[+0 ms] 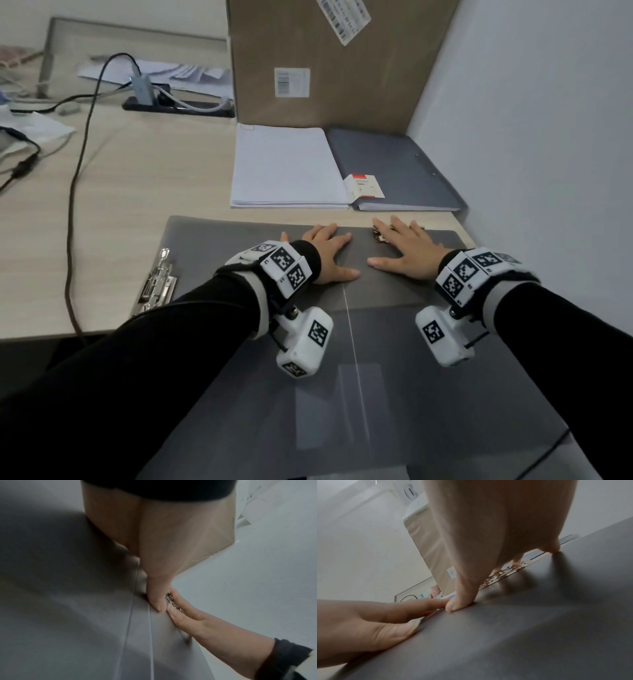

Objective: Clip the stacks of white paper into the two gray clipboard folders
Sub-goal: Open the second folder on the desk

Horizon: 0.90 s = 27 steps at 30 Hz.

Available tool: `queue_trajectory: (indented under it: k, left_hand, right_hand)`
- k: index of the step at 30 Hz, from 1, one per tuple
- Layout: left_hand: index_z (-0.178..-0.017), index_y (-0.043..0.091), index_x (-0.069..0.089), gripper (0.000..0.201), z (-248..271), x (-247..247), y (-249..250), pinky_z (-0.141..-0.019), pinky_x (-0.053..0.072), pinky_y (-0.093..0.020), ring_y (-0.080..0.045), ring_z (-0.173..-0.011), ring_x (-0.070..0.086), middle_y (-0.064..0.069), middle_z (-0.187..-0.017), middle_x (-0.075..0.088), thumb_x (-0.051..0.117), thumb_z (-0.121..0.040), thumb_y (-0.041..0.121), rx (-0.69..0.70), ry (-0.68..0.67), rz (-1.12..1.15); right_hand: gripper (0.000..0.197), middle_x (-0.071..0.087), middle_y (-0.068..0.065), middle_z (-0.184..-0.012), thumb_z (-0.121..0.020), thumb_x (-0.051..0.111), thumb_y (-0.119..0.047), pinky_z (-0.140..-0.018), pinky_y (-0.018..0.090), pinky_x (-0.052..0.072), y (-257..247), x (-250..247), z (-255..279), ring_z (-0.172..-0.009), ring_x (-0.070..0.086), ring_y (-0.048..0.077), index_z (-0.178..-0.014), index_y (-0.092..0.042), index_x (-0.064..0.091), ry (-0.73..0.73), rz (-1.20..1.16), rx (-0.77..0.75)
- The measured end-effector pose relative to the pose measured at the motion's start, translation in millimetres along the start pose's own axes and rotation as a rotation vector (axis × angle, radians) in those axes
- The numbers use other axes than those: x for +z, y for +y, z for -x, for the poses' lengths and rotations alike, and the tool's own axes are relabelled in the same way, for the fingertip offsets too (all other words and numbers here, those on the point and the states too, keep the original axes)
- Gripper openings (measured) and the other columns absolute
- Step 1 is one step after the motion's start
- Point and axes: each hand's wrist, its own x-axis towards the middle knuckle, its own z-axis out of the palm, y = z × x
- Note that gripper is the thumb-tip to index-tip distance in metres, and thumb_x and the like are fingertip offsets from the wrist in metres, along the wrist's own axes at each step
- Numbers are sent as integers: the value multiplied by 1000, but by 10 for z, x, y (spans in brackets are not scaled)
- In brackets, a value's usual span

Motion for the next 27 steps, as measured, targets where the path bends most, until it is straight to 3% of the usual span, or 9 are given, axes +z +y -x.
queue_trajectory:
  k: [5,10,13,16,18,19,21,22,27]
  left_hand:
    - [-149,41,9,80,17,3,9,-111,1,-67,-17,-150,-4,11,-161,-2,45,-82,67,-5,-3,-3]
    - [-149,40,10,79,39,-2,18,-111,1,-67,-17,-150,-3,11,-161,-2,45,-82,66,-8,-1,-1]
    - [-149,40,10,79,38,-8,15,-111,1,-67,-17,-150,-3,12,-161,-2,45,-82,66,-9,-6,0]
    - [-149,40,10,80,35,-12,16,-111,2,-67,-17,-150,-3,11,-161,-2,45,-82,66,-7,-6,0]
    - [-149,40,10,80,39,-12,16,-111,2,-68,-17,-150,-2,11,-161,-1,46,-82,66,-5,-3,9]
    - [-148,40,11,80,41,-11,15,-111,2,-68,-17,-150,-2,11,-161,-1,46,-82,66,-4,0,13]
    - [-148,40,12,79,48,-3,13,-111,2,-68,-17,-150,-2,11,-161,0,46,-82,65,-1,5,21]
    - [-148,40,12,79,52,-2,11,-111,2,-68,-17,-150,-2,11,-161,0,46,-82,65,0,8,22]
    - [-148,40,12,78,65,4,6,-111,0,-67,-16,-150,-2,12,-161,0,46,-83,65,10,12,20]
  right_hand:
    - [99,-5,-3,-161,-62,42,-84,-114,63,8,51,35,-84,-148,-11,29,-146,-49,4,9,-47,-31]
    - [84,-2,2,-161,-77,57,-63,-118,56,1,50,4,-70,-147,-14,33,-147,-45,14,4,-140,-45]
    - [87,5,3,-161,-71,57,-70,-120,50,-4,69,-6,-108,-148,-13,29,-145,-44,21,2,-165,-68]
    - [68,25,2,-156,-83,60,-51,-120,43,-7,17,-26,-88,-149,3,20,-142,-31,33,52,-175,-130]
    - [54,45,0,-136,-87,62,-37,-120,43,5,-37,-56,-24,-135,31,15,-133,-21,41,125,-240,-172]
    - [45,48,-3,-123,-87,63,-31,-116,40,18,-50,-68,5,-121,39,12,-127,-19,44,168,-314,-172]
    - [26,50,-4,-110,-90,59,-27,-90,29,39,-30,-91,34,-101,46,13,-113,-21,47,287,-522,-129]
    - [18,51,-3,-105,-92,55,-27,-81,26,37,-11,-106,26,-95,48,14,-108,-21,48,356,-592,-92]
    - [11,56,2,-93,-96,44,-21,-74,24,32,5,-220,-72,-84,50,19,-96,-16,54,491,-535,-17]
